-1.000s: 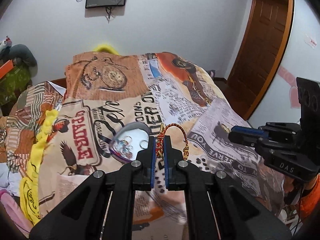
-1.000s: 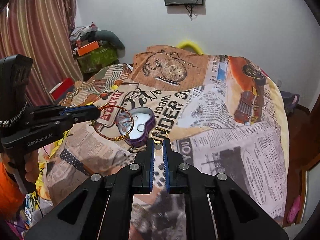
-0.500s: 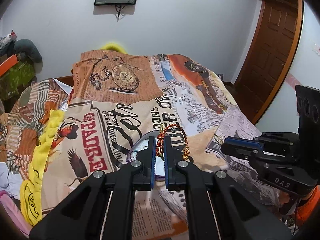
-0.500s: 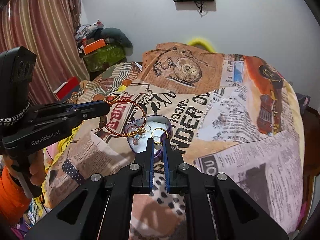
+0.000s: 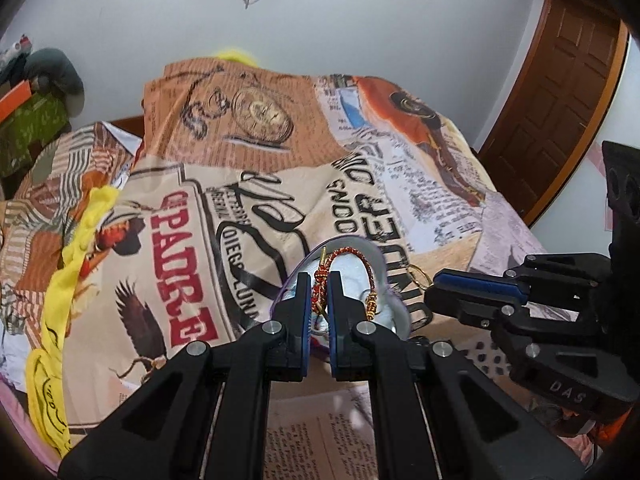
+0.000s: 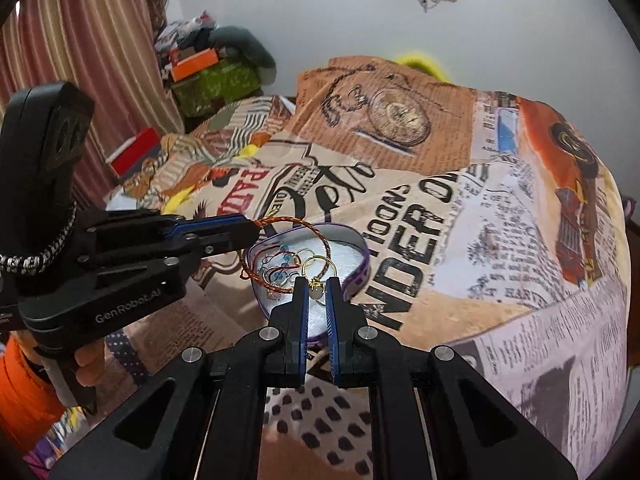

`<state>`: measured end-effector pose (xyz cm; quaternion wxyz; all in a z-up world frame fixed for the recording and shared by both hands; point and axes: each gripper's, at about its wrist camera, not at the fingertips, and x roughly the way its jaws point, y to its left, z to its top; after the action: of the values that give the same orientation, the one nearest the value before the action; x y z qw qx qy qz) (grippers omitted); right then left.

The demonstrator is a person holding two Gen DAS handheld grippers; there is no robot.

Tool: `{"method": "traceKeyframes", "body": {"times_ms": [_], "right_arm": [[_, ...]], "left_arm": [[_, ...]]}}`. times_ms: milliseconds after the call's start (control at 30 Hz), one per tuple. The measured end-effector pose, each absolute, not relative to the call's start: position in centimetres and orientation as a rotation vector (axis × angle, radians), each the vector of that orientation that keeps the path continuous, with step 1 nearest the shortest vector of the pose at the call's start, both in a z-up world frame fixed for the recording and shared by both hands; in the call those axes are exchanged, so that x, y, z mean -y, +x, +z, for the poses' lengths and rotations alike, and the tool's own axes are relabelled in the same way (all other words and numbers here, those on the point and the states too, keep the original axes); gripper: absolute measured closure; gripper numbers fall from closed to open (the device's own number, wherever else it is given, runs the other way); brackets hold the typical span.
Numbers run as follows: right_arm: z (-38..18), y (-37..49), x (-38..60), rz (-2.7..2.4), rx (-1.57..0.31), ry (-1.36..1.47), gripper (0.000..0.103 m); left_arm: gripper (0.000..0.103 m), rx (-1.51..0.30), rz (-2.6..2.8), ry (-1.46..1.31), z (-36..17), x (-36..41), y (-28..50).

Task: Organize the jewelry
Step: 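Carry both red bracelets over the heart tin and lower them in, then open both tools over the tin and lift them away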

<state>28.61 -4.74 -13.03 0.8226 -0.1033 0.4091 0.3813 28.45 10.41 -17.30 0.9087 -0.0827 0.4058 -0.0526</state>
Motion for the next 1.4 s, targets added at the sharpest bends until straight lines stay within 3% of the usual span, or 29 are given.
{"method": "traceKeyframes", "body": {"times_ms": [500,967,1067,1167,1233,1400], "right_arm": [[-16.4,30.3,2.8,0.829,-0.989,-0.253,0.095],[-13.7,28.9,3.8,0.801,-0.938,-0.271,0.095],[-12.1,28.1,4.5,0.79,-0.904,-0.266,0.09],[-10.4,27.0,5.3,0.765,-0.853,-0.276,0.074],[-9.3,26.1,5.9,0.748,-0.808,-0.28,0.066],[-5.9,23.4,7.8,0.724,-0.712,-0.253,0.066]], "left_arm": [[0.097,-0.888,-0.114,-0.115,-19.3,-10.3,29.6],[0.096,-0.867,-0.08,-0.092,-17.0,-10.0,27.6],[0.09,-0.841,-0.075,-0.098,-15.5,-10.0,26.4],[0.067,-0.804,-0.06,-0.089,-13.8,-9.9,24.8],[0.065,-0.776,-0.051,-0.079,-12.7,-9.7,23.5],[0.065,-0.71,-0.037,-0.04,-9.6,-8.6,20.3]]}}
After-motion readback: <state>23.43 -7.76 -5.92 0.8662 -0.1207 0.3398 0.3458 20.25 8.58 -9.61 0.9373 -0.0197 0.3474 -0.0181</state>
